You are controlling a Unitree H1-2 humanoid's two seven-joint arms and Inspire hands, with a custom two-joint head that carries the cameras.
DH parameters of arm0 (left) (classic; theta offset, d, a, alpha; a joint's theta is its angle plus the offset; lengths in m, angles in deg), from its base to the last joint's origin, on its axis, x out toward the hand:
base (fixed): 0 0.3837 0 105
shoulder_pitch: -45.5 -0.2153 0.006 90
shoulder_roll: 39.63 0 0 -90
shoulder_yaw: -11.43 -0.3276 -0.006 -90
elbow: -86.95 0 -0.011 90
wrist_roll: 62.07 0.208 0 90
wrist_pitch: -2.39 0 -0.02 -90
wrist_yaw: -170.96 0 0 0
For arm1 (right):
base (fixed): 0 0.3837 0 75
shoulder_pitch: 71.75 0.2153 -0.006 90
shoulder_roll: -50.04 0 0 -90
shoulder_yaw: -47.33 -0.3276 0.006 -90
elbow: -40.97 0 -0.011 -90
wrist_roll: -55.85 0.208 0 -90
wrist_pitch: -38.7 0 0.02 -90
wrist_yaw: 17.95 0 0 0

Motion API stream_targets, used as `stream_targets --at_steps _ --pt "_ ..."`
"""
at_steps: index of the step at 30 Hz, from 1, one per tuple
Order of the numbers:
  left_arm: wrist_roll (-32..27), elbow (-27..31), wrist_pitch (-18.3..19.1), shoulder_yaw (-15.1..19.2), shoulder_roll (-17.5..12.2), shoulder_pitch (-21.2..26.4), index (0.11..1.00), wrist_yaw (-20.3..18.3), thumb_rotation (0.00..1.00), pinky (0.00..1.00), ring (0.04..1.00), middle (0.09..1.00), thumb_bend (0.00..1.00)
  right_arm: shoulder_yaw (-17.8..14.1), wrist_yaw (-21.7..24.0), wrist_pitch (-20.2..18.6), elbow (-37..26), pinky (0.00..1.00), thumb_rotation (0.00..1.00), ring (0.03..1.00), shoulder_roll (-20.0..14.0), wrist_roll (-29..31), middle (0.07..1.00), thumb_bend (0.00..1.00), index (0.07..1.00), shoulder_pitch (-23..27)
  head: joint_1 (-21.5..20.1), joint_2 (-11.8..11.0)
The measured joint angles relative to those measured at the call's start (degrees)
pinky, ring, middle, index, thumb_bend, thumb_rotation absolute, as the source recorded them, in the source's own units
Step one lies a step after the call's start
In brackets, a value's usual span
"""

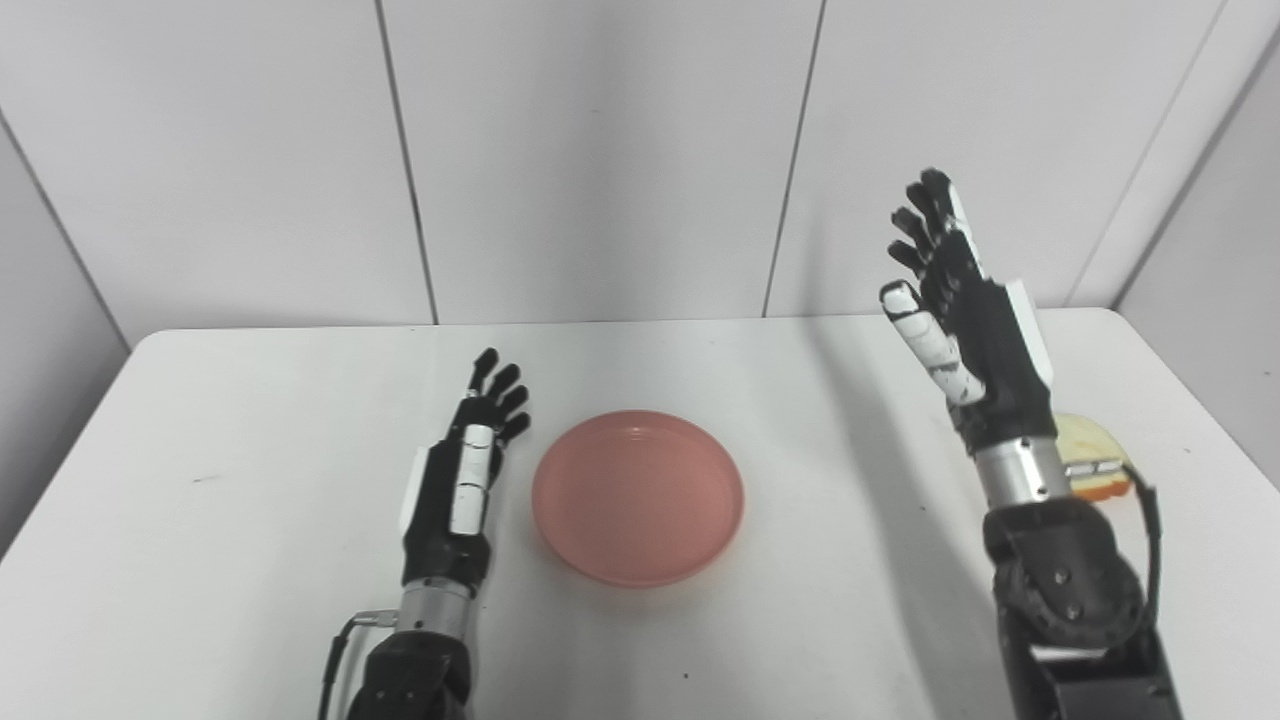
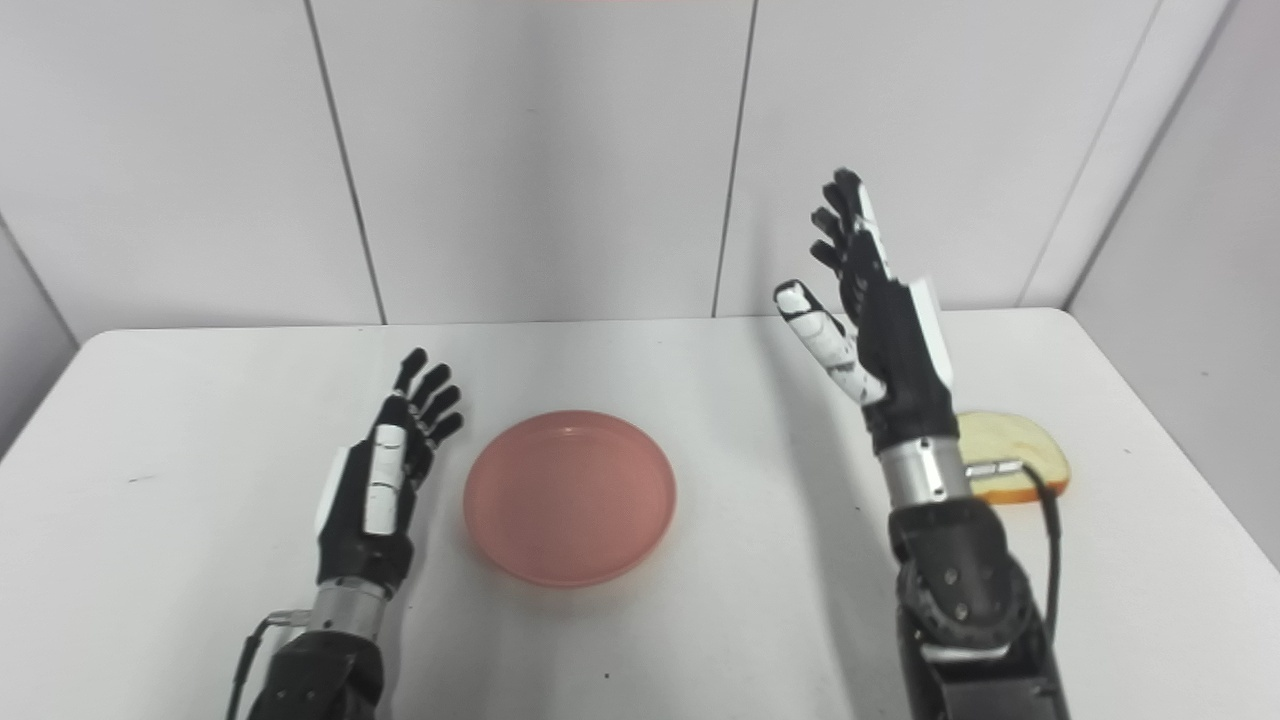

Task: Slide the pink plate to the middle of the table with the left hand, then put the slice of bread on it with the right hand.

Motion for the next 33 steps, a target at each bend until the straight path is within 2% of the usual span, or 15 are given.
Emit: stream_targets --at_steps 2,3,5,7,9,12,13,19,22,26,31,33 --pt "-0.97 1.09 0.0 0.07 -1.16 -0.33 0.961 -1.14 0.98 0.92 0.943 0.955 0.77 -0.05 1.84 -1.71 -0.66 0.88 0.75 0.949 -3.41 -0.94 0.976 0.9 0.983 1.17 -1.14 0.0" --pt "-1.13 1.34 0.0 0.18 -1.94 -0.51 0.961 -1.5 0.98 0.92 0.943 0.955 0.77 0.3 3.43 -2.25 -1.0 0.88 0.75 0.949 -6.02 -2.33 0.976 0.9 0.983 1.73 -1.15 0.0" --pt "-1.28 2.09 0.09 0.27 -3.46 -1.28 0.966 -2.8 0.99 0.94 0.953 0.962 0.78 1.3 6.59 -3.84 -1.91 0.88 0.67 0.947 -10.91 -4.17 0.975 0.97 0.98 2.65 -2.12 -0.09" --pt "-2.97 3.13 0.6 0.63 -5.12 -2.27 0.959 -3.92 0.98 0.93 0.948 0.959 0.78 1.25 10.17 -5.52 -2.2 0.88 0.52 0.955 -16.03 -4.05 0.983 1.0 0.987 3.64 -3.26 -0.26" --pt "-3.96 3.4 1.58 1.23 -6.18 -2.67 0.953 -4.65 0.97 0.92 0.94 0.953 0.79 1.04 12.5 -5.92 -2.15 0.85 0.44 0.939 -19.54 -3.5 0.96 1.0 0.97 4.23 -5.35 -0.44" --pt "-5.48 5.56 3.0 1.82 -6.53 -3.17 0.952 -4.91 0.97 0.93 0.939 0.951 0.8 1.94 14.99 -6.14 -1.99 0.85 0.41 0.925 -22.07 -4.79 0.939 1.0 0.947 4.32 -6.68 -0.44" --pt "-5.87 6.22 3.41 1.79 -6.54 -3.17 0.957 -5.23 0.98 0.95 0.947 0.955 0.79 2.57 15.82 -6.94 -2.03 0.88 0.4 0.936 -22.54 -5.89 0.941 1.0 0.943 4.33 -7.73 -0.53" --pt "-9.19 8.89 4.86 1.8 -8.47 -3.19 0.967 -9.04 1.0 0.97 0.947 0.959 0.79 5.64 21.75 -14.81 -2.22 0.89 0.34 0.963 -28.23 -12.1 0.967 1.0 0.967 4.32 -10.64 -0.53" --pt "-10.53 8.86 4.84 2.76 -9.64 -3.19 0.969 -9.84 1.0 0.97 0.951 0.964 0.79 6.56 25.22 -17.0 -1.93 0.91 0.32 0.989 -30.61 -14.22 0.994 1.0 0.994 5.11 -11.35 -0.53" --pt "-11.68 7.59 4.55 2.96 -10.39 -3.17 0.975 -11.12 1.0 0.97 0.95 0.97 0.78 7.92 30.7 -17.6 0.78 0.92 0.31 1.0 -33.18 -16.52 1.0 1.0 1.0 6.44 -12.4 -0.62" --pt "-12.4 7.13 4.58 2.9 -11.19 -3.18 0.977 -12.45 1.0 0.97 0.956 0.974 0.78 11.75 33.01 -16.9 5.11 0.92 0.32 1.0 -35.33 -18.93 1.0 1.0 1.0 8.27 -13.89 -0.44" --pt "-12.38 7.13 4.58 3.11 -12.03 -3.18 0.975 -12.51 1.0 0.97 0.952 0.97 0.77 13.06 34.21 -15.54 6.34 0.92 0.33 1.0 -36.18 -19.54 1.0 1.0 1.0 8.58 -14.6 -0.35"
